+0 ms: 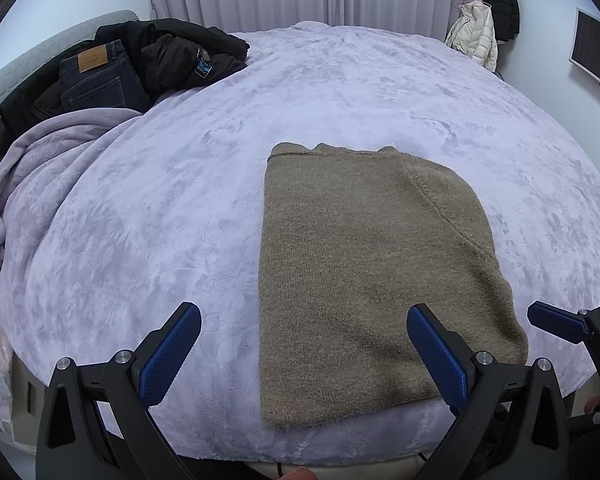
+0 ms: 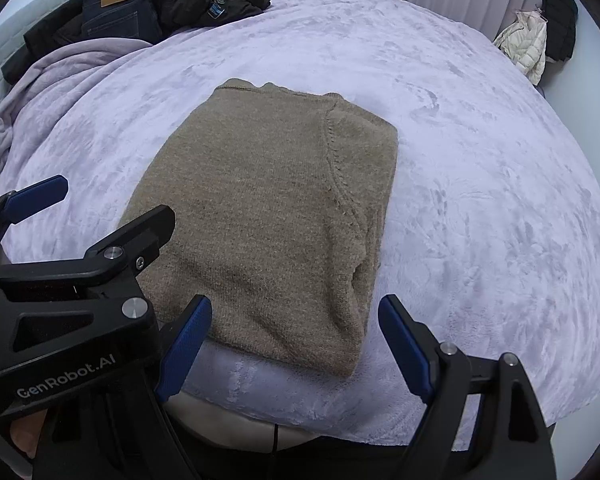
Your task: Fold small clothes
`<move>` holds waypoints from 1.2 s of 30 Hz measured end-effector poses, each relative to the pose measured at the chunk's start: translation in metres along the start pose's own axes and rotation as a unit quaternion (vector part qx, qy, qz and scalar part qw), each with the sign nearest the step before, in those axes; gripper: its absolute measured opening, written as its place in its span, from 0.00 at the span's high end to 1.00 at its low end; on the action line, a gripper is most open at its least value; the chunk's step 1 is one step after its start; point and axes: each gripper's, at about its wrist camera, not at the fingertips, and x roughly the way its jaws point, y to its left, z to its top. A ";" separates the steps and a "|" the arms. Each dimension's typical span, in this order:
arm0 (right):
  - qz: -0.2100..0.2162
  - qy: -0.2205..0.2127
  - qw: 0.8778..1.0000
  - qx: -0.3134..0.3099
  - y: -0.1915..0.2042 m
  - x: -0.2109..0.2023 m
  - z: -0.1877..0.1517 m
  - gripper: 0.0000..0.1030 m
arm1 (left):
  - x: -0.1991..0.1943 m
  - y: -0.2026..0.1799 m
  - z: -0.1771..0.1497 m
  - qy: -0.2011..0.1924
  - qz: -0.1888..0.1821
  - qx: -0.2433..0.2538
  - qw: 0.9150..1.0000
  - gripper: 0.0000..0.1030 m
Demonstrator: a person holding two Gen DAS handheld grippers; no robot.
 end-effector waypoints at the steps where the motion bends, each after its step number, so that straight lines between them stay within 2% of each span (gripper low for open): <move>1: 0.000 0.000 1.000 0.000 0.000 0.000 0.000 0.15 | 0.000 0.000 0.000 0.000 0.000 0.000 1.000 0.00; 36: 0.000 0.002 1.000 0.000 0.001 0.000 0.000 0.15 | 0.001 -0.002 -0.001 0.003 -0.002 -0.004 1.000 0.00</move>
